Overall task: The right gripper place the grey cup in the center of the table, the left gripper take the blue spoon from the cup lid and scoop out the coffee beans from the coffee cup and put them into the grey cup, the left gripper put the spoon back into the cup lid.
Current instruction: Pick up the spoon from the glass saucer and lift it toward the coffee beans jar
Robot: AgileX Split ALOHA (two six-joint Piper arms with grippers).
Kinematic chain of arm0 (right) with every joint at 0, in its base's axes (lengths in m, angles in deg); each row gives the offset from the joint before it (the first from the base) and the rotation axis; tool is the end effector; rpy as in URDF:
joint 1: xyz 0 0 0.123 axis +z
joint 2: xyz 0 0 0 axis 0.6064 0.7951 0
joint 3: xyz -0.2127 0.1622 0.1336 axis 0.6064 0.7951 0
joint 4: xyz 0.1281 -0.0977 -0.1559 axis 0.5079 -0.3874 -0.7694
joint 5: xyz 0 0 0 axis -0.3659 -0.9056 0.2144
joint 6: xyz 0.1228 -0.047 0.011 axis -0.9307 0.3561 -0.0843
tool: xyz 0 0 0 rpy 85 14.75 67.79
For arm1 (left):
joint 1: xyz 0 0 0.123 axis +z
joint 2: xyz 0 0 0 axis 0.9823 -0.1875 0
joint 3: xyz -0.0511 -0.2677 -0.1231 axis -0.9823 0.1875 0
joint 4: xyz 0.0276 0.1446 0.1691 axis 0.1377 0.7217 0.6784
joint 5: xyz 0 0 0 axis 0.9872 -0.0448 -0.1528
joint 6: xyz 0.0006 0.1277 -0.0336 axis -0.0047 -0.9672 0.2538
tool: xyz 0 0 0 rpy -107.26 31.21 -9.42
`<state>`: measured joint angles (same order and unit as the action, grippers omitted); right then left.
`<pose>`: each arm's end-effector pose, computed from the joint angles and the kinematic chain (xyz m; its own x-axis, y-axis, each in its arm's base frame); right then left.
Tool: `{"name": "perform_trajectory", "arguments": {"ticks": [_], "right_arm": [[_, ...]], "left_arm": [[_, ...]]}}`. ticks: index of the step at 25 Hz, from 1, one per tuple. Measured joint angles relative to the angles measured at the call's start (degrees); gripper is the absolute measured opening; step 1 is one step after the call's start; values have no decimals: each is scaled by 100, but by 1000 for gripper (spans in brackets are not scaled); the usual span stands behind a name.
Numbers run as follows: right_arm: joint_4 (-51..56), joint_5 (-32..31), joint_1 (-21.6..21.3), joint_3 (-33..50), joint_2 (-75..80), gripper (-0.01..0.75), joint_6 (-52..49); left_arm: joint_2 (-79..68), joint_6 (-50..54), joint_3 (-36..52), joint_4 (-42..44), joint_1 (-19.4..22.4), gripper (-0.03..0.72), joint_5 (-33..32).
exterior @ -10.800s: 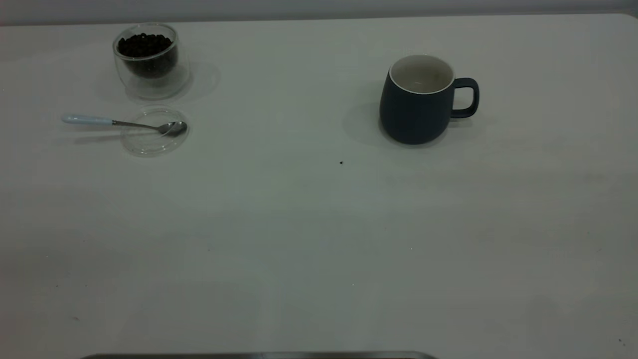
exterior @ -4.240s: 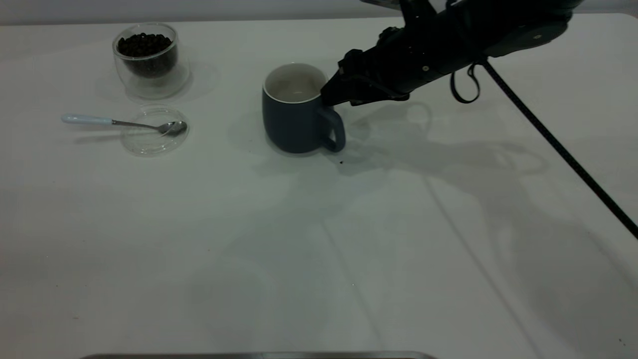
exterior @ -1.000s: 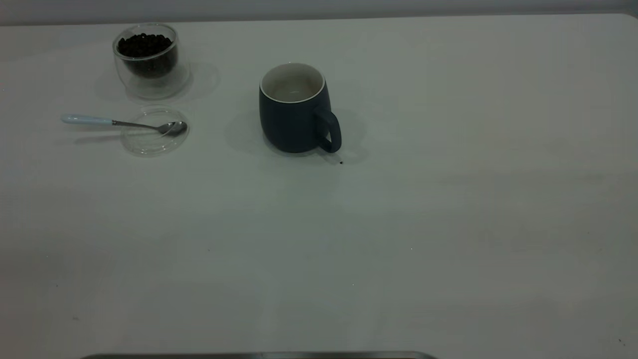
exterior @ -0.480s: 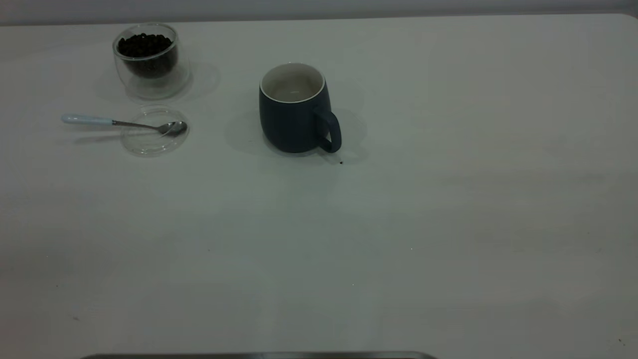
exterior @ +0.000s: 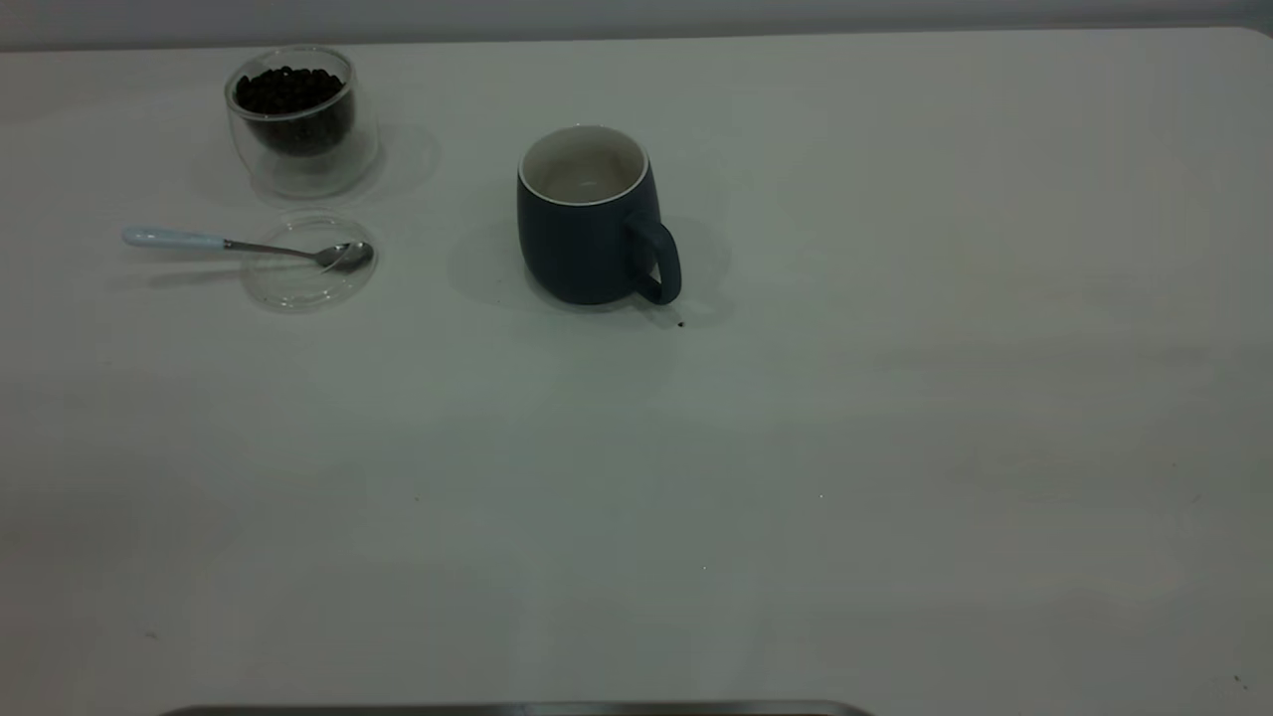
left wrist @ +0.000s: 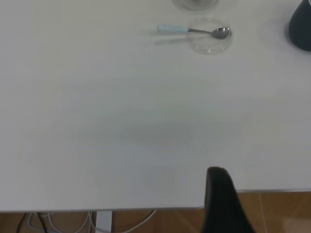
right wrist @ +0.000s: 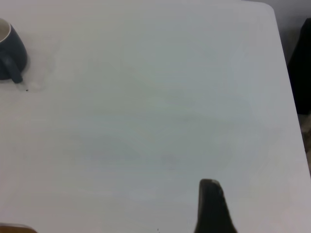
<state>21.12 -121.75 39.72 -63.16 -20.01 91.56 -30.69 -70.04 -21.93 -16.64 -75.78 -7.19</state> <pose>-0.0114 0.0027 0.2285 -0.5243 -0.0794 -0.8478 -0.0921 0.9951 -0.0362 -0.0130 -0.0105 0.2323 -0.5196 -0.0064 -0.8544 0.0161 0.9997 -0.0173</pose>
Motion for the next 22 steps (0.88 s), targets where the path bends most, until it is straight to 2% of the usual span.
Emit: {"name": "perform_trajectory", "arguments": {"ticks": [6,10,15,17,22], "right_arm": [[0,0,0,0,0,457,0],[0,0,0,0,0,457,0],[0,0,0,0,0,457,0],[6,0,0,0,0,457,-2],[6,0,0,0,0,457,-2]], "left_arm": [[0,185,0,92,0,499,31],[-202,909,-353,762,0,476,279],[-1776,1773,-847,1629,0,439,431],[-2534,2006,-921,2007,0,438,703],[-4498,3081,-959,3196,0,430,1915]]}}
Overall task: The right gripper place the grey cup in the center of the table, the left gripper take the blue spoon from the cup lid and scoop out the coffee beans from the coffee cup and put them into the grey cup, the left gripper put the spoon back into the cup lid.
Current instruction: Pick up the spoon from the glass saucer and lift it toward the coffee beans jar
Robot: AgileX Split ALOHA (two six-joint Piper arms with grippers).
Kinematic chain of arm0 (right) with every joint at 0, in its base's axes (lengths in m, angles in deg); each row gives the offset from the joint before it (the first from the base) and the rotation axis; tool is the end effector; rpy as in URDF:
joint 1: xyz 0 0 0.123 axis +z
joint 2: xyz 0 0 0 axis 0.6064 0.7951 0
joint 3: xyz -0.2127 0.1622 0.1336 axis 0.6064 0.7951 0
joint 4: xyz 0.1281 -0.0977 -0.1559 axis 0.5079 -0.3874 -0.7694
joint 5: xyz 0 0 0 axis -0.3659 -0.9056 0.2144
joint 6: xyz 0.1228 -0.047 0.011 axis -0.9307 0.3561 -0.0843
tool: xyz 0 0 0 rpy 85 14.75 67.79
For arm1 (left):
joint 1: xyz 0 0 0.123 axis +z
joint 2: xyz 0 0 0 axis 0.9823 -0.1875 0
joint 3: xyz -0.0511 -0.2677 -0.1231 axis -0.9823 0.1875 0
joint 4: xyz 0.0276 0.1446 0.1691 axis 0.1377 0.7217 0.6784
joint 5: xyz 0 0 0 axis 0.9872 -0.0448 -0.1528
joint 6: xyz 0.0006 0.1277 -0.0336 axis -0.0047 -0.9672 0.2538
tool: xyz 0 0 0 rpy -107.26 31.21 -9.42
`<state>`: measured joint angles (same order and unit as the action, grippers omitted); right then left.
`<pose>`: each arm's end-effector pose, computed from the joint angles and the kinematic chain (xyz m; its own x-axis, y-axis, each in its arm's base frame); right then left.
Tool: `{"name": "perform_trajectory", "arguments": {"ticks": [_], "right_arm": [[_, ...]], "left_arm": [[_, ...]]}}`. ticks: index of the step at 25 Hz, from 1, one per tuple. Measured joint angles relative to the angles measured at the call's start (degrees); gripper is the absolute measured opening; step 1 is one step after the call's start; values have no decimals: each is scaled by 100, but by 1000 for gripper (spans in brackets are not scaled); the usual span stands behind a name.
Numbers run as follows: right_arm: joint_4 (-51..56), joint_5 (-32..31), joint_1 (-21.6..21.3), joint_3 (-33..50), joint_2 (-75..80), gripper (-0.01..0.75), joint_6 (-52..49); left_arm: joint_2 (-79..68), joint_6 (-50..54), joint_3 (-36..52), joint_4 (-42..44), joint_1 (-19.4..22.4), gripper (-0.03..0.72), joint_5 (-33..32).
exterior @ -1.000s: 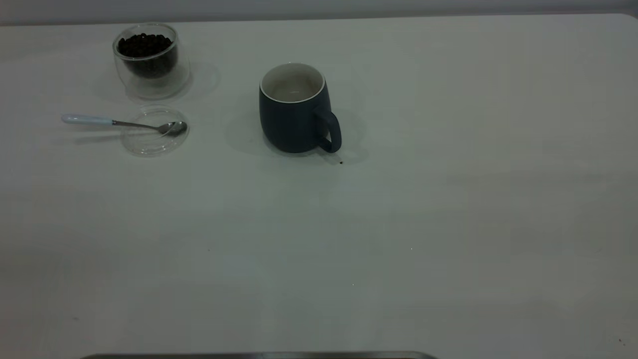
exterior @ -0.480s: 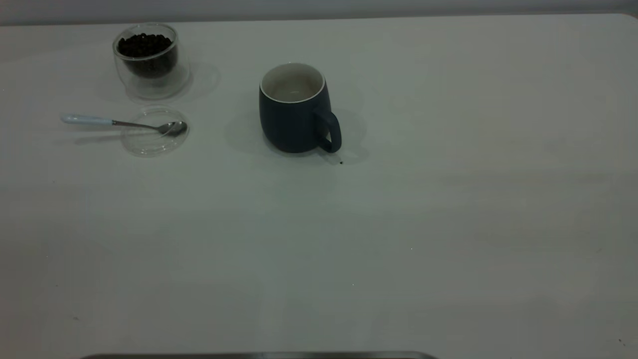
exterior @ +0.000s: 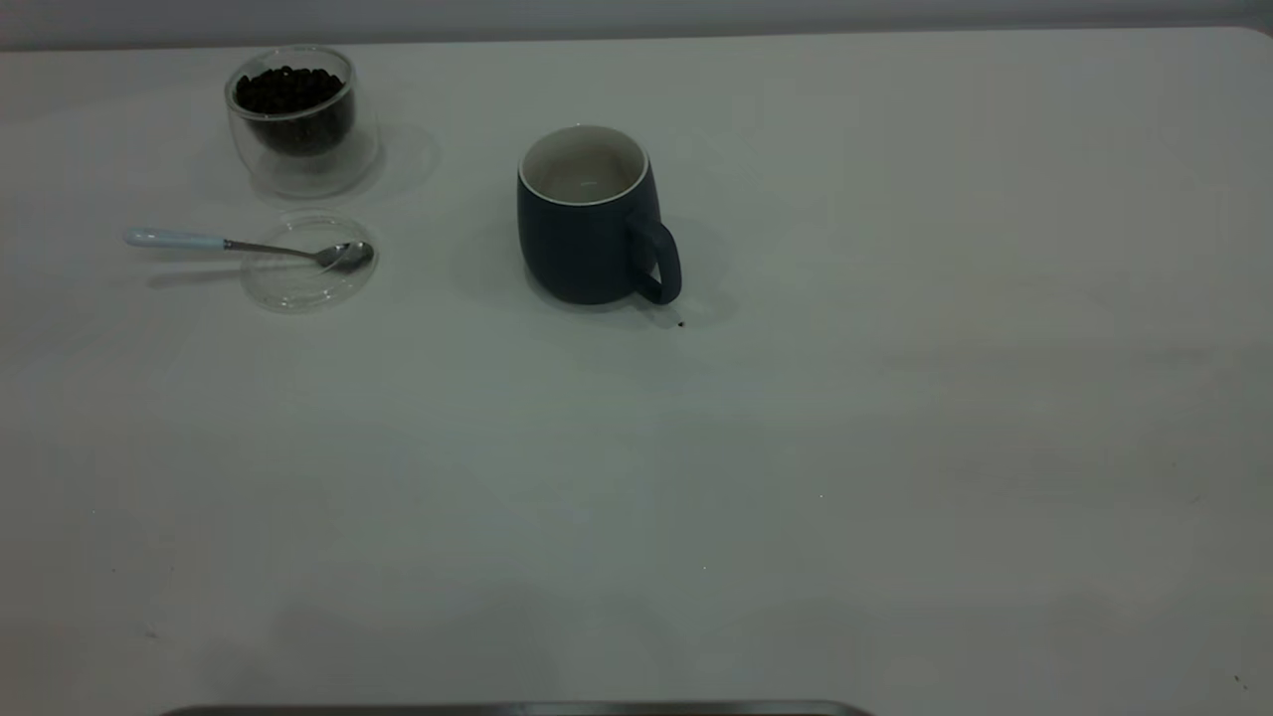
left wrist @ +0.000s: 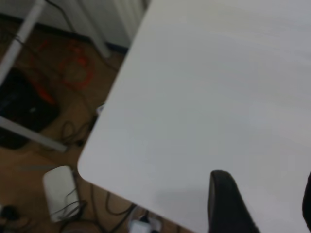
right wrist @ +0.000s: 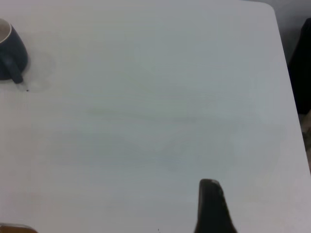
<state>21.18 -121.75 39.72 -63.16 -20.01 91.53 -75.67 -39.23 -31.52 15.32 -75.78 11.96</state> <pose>-0.0114 0.0028 0.2285 -0.5244 -0.0784 -0.8479 -0.0924 0.9951 -0.0349 0.1229 0.0512 0.2883 -0.6510 -0.1673 -0.7404 -0.3851 0.9133 0.1323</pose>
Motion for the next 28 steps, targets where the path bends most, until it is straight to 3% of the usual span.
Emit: {"name": "perform_trajectory", "arguments": {"ticks": [5,13,19,24,28], "right_arm": [[0,0,0,0,0,457,0],[0,0,0,0,0,457,-4],[0,0,0,0,0,457,-7],[0,0,0,0,0,457,-7],[0,0,0,0,0,457,-7]], "left_arm": [[-1980,637,-594,595,0,398,437],[-4314,267,-2751,552,180,391,234],[-5432,-890,-4079,-849,1033,377,-224],[-6229,-1810,-4208,-2194,1592,360,-170],[-6864,-2482,-4208,-2994,1742,360,141]]}}
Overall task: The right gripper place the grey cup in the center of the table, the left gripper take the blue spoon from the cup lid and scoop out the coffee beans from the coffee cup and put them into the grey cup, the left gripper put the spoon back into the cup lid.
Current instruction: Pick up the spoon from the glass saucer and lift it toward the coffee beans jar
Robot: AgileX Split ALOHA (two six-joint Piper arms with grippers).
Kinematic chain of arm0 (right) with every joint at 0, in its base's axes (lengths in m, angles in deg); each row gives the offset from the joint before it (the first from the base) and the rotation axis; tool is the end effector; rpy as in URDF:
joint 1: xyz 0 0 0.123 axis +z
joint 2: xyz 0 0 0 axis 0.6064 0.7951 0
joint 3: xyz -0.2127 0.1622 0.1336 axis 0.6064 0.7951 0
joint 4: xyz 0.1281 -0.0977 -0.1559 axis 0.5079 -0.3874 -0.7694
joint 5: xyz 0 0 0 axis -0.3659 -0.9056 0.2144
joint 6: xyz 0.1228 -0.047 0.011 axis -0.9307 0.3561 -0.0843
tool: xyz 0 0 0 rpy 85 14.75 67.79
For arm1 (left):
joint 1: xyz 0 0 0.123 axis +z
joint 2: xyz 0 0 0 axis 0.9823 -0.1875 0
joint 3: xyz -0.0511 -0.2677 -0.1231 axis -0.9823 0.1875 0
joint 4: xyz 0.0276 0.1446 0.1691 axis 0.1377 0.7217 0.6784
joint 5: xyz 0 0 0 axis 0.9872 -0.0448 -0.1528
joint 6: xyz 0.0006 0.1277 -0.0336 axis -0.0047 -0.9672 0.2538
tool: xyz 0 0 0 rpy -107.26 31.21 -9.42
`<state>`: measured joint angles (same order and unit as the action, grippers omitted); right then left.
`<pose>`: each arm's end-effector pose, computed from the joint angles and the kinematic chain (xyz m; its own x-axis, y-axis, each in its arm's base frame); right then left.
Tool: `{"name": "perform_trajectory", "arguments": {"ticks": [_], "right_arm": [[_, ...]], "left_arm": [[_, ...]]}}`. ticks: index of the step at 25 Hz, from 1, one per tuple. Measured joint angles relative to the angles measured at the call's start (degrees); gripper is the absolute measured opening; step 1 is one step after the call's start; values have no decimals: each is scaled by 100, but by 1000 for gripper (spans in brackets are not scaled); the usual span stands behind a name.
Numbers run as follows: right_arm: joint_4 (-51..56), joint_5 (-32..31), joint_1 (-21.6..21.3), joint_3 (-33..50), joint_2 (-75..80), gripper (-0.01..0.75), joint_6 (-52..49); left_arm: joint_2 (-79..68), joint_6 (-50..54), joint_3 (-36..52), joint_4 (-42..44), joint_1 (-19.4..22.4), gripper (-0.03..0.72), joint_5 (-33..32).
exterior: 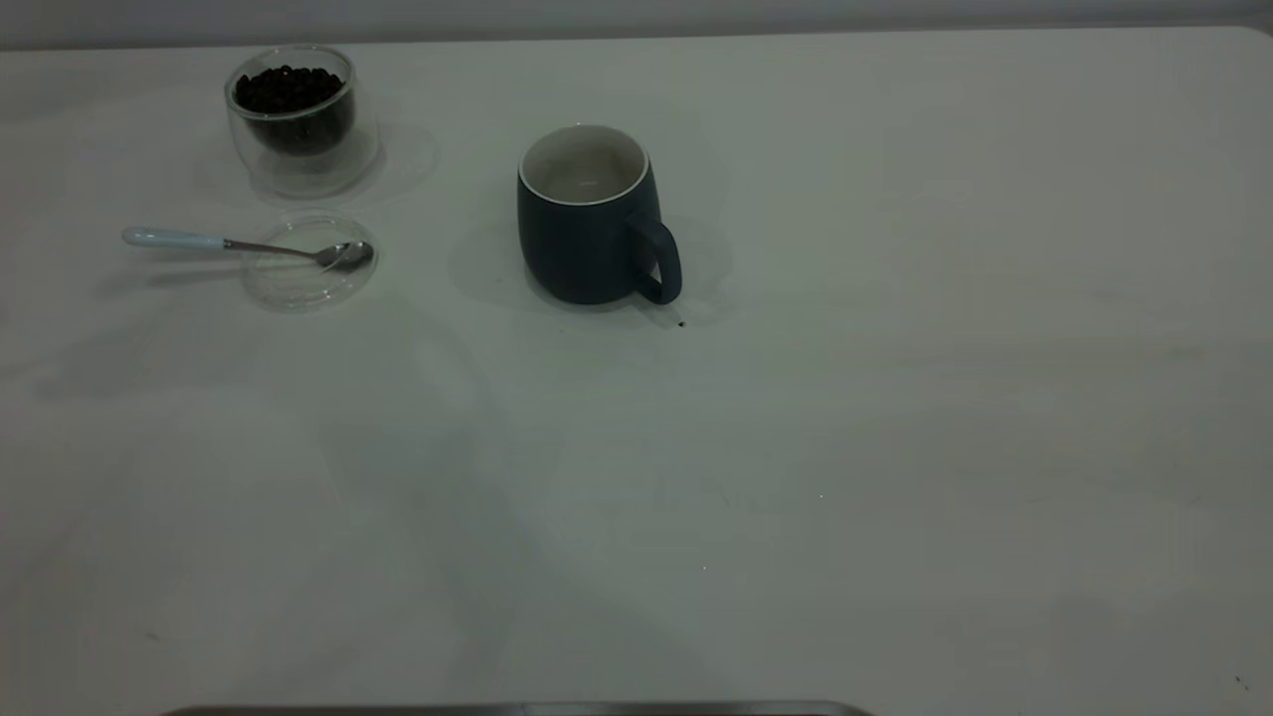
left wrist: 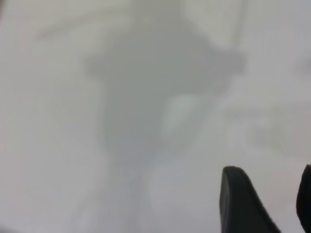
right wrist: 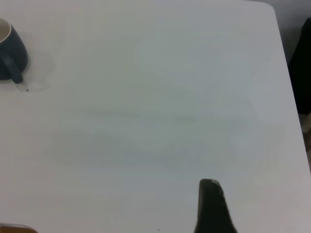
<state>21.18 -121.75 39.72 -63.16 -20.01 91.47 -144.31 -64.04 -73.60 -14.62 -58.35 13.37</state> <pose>-0.0114 0.0028 0.2285 -0.5244 -0.0774 -0.8479 -0.0919 0.9952 -0.0340 0.3722 0.1372 0.1728 -0.8628 -0.4126 -0.2921 -0.4159 0.9078 -0.0540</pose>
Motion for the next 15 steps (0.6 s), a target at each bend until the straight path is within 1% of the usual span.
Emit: {"name": "perform_trajectory", "arguments": {"ticks": [4,7,11,15], "right_arm": [[0,0,0,0,0,457,0],[0,0,0,0,0,457,0],[0,0,0,0,0,457,0],[0,0,0,0,0,457,0]], "left_arm": [[-548,-871,-12,-922,4,358,383],[-906,-1369,-23,-1383,4,358,642],[-1170,-1733,-23,-1495,4,360,1005],[-1388,-1945,-38,-1546,4,393,1181]]}}
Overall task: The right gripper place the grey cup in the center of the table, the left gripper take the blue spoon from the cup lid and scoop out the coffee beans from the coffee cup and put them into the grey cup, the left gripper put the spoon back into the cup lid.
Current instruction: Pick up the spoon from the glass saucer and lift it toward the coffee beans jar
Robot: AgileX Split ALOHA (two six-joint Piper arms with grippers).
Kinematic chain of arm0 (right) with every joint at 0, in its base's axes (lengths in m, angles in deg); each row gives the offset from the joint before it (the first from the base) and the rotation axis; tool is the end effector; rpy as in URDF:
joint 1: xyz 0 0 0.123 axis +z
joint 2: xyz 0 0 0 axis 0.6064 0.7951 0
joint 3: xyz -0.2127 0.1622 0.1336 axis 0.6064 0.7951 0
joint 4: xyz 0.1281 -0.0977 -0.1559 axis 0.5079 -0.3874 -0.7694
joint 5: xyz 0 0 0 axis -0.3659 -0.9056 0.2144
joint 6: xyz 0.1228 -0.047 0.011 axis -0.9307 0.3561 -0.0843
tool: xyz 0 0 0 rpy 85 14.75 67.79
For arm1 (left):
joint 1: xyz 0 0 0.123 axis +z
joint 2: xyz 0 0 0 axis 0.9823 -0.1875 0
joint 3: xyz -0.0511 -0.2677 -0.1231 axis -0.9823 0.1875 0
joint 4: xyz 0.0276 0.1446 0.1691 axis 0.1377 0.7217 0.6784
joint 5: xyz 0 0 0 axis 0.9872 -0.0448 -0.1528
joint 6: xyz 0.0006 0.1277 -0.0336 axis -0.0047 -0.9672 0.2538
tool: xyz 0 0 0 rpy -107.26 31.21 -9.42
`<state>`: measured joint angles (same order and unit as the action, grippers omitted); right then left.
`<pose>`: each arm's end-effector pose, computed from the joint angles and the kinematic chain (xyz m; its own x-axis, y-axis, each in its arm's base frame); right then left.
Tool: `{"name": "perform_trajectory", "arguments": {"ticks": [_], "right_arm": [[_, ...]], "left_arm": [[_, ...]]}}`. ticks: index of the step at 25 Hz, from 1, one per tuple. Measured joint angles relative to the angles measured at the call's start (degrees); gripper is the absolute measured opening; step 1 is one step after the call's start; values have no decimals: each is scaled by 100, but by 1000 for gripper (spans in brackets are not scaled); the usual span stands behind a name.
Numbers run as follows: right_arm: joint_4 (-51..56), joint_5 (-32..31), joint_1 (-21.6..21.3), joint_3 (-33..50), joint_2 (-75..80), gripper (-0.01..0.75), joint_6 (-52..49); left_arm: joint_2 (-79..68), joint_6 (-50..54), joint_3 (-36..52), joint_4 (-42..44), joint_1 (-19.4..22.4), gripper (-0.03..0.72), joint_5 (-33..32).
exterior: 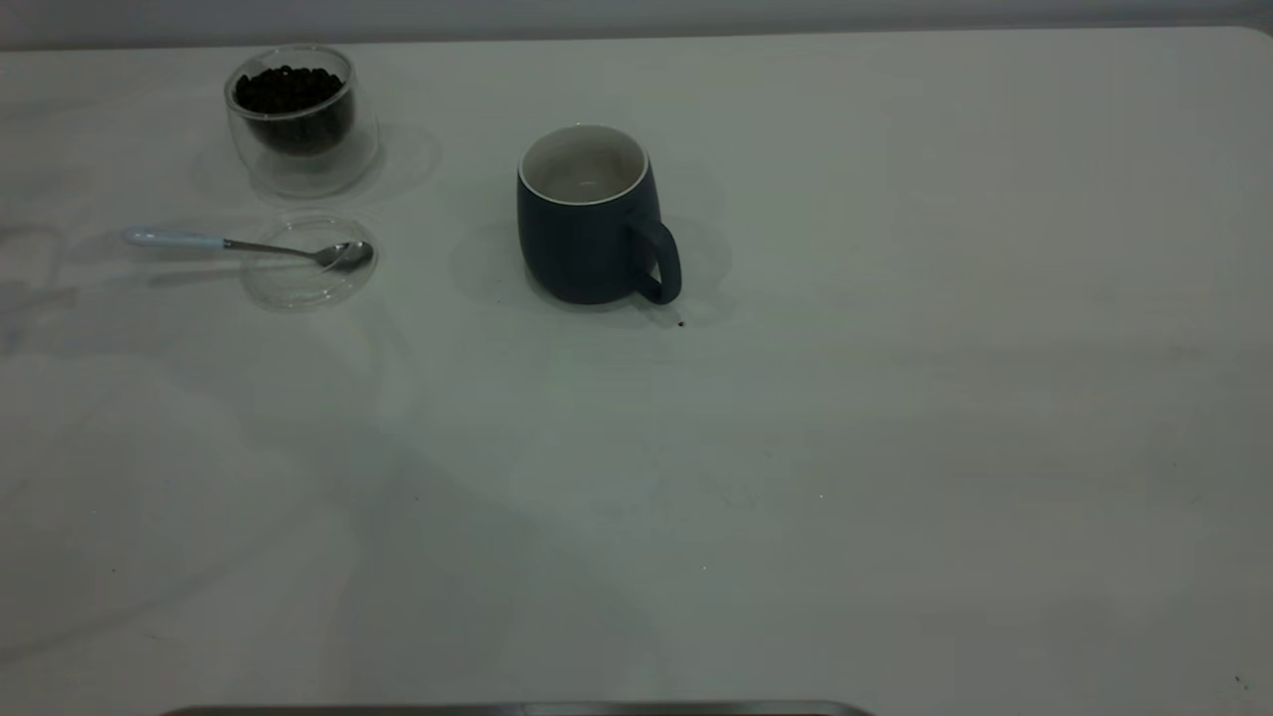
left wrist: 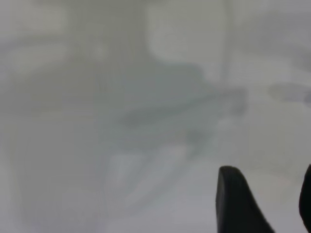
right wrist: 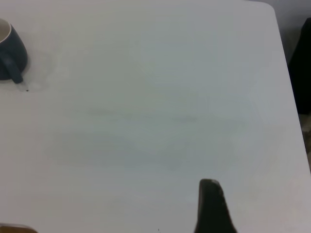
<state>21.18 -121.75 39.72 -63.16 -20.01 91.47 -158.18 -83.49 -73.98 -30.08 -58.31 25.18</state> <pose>-0.0114 0.0028 0.2285 -0.5244 -0.0774 -0.8479 -0.0919 0.9952 -0.0340 0.4077 0.1316 0.0846 -0.9021 -0.3167 -0.2929 -0.2823 0.9468 -0.1545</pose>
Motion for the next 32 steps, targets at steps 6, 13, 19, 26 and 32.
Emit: {"name": "perform_trajectory", "arguments": {"ticks": [6,13,19,26,32], "right_arm": [[0,0,0,0,0,457,0],[0,0,0,0,0,457,-5],[0,0,0,0,0,457,-5],[0,0,0,0,0,457,-5],[0,0,0,0,0,457,1]], "left_arm": [[-279,-33,0,-96,0,465,625],[-279,-18,0,-149,-23,470,1157],[-288,-278,0,-149,-29,560,1153],[-378,-293,0,-771,-29,653,1109],[-380,-814,-135,-1311,-29,613,731]]}}
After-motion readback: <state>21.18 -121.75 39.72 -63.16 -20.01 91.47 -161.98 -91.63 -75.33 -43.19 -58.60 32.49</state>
